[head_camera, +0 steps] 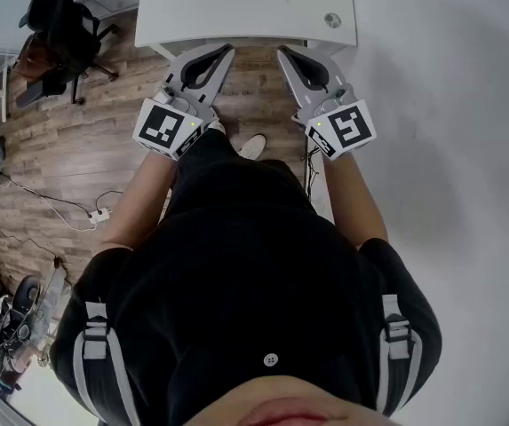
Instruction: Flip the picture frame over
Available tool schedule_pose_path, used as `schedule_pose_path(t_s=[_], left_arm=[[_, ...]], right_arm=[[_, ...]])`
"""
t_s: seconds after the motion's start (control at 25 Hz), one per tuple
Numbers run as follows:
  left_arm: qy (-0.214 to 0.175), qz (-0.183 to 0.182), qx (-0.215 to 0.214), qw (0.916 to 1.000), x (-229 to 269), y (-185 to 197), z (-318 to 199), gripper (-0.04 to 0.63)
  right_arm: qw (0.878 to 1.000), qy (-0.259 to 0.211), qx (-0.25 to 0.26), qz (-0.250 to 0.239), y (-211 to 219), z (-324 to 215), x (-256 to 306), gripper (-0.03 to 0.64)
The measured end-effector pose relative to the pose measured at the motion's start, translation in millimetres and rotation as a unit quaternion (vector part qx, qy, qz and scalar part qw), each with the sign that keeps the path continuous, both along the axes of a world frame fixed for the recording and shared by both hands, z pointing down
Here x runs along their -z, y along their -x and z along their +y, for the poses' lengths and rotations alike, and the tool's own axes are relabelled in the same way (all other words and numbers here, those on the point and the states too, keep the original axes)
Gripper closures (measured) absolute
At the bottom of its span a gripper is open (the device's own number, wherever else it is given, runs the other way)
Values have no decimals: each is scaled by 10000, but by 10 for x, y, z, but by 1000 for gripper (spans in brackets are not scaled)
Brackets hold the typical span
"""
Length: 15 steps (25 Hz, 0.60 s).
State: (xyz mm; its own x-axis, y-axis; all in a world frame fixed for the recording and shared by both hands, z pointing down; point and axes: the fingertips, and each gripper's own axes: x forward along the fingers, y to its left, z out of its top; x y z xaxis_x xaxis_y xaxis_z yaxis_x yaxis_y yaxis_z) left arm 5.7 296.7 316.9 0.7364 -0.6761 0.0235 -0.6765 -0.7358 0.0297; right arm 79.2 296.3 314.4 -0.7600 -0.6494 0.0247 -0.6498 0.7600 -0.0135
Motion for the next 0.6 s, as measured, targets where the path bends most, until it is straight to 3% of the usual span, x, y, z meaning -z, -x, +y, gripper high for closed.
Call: schedule_pose_path(t_s=[0.6], left_arm=[[-20,-40,-78,10000,67,-214,90,588]], right_arm=[[9997,-47,-174,-165,-251,82,83,607]])
